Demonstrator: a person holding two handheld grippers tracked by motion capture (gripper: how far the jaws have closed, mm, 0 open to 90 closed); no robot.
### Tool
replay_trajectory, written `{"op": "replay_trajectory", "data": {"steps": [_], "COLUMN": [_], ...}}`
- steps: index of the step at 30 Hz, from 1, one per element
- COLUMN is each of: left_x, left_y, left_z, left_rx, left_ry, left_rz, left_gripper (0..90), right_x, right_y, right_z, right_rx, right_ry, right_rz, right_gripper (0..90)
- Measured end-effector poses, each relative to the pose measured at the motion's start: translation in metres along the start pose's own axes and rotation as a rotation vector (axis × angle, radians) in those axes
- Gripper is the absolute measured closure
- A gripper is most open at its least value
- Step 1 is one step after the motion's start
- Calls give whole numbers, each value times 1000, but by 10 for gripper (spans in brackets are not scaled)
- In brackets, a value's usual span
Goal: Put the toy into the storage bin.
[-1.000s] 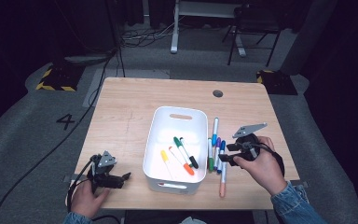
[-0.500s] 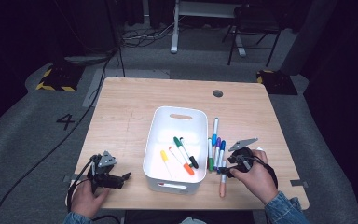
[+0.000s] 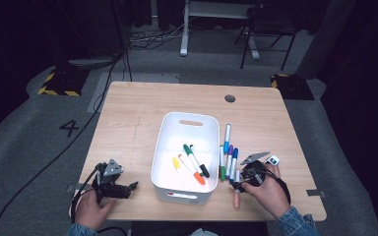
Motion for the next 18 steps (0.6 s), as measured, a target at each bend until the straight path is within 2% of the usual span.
{"op": "replay_trajectory", "data": {"steps": [4,9,15,18], "left_x": [0,0,0,0], "left_y": [0,0,0,0], "left_z": [0,0,0,0], "left_rx": [0,0,0,2], "left_ry": [0,0,0,-2], "left_rz": [0,0,0,-1], "left_gripper": [108,108,108,109], "right_x": [5,12,18,20], "right_y": [-1,-4,-7,-8], "right_z": [5,14,21,23], "right_rx": [13,57,70,71], "right_ry": [8,19,60,86], "right_rz": [-15,-36,-46,-50], "right_gripper": [508,629,757,763]}}
Point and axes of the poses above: each handheld gripper's, and its own axes: y roughly forward along the jaws, x roughly out of its underside, z roughly to its right, the point moved 6 cm from there along y, roughly forward along the jaws, and after that the axes turned 15 degrees about -z, right-handed, at the moved point
